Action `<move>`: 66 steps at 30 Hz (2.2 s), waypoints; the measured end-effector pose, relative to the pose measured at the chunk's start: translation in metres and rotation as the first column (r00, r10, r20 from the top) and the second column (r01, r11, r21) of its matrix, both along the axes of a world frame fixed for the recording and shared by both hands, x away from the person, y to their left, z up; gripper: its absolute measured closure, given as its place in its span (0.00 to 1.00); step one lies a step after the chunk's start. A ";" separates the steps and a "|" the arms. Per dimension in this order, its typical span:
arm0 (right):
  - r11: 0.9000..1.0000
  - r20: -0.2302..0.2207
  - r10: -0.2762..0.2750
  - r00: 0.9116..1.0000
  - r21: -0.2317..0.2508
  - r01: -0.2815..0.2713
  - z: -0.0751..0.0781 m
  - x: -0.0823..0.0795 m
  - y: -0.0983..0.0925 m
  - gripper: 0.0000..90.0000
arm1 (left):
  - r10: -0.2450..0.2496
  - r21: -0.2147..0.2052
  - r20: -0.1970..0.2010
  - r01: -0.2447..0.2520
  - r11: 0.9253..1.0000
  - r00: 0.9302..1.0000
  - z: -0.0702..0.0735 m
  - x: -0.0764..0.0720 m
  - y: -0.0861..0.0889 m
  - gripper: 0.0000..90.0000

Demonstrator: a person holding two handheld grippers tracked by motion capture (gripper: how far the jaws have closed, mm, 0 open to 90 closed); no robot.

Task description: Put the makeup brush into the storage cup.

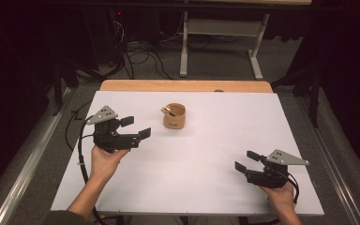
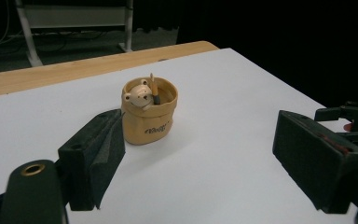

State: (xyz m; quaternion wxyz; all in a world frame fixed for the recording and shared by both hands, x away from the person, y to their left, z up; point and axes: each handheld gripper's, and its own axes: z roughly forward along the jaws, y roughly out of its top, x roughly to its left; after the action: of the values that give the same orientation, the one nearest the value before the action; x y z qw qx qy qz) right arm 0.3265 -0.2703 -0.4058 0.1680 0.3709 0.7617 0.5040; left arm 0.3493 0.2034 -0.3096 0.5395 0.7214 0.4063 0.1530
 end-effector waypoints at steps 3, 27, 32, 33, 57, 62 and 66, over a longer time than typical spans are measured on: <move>1.000 -0.001 -0.001 1.000 0.000 0.001 0.000 0.000 0.000 0.36 | -0.001 -0.002 0.001 0.001 1.000 1.000 0.000 -0.001 0.001 0.19; 1.000 -0.003 0.001 1.000 -0.003 -0.001 0.000 0.000 0.000 0.36 | 0.009 0.012 -0.026 -0.009 1.000 1.000 -0.012 -0.011 0.014 0.19; 1.000 -0.004 0.001 1.000 -0.002 -0.001 0.000 0.000 0.000 0.36 | 0.010 0.012 -0.033 -0.009 1.000 0.999 -0.014 -0.013 0.016 0.19; 1.000 -0.004 0.001 1.000 -0.002 -0.001 0.000 0.000 0.000 0.36 | 0.011 0.009 -0.032 -0.011 1.000 0.999 -0.014 -0.013 0.017 0.19; 1.000 -0.006 0.006 1.000 -0.002 -0.006 -0.001 0.000 0.000 0.36 | 0.033 -0.009 -0.055 -0.034 0.999 0.998 -0.026 -0.019 0.028 0.19; 1.000 -0.006 0.006 1.000 -0.003 -0.006 -0.001 0.000 0.000 0.36 | 0.041 -0.004 -0.055 -0.042 0.999 0.998 -0.028 -0.020 0.030 0.19; 1.000 -0.008 0.005 1.000 -0.002 -0.005 -0.001 0.000 0.000 0.36 | 0.042 -0.005 -0.061 -0.042 0.999 0.997 -0.030 -0.019 0.031 0.19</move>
State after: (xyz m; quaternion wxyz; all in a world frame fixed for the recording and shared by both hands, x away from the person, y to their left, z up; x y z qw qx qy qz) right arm 0.3269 -0.2699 -0.4065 0.1641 0.3710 0.7638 0.5020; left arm 0.3303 0.2339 -0.3397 0.5257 0.7154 0.4380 0.1412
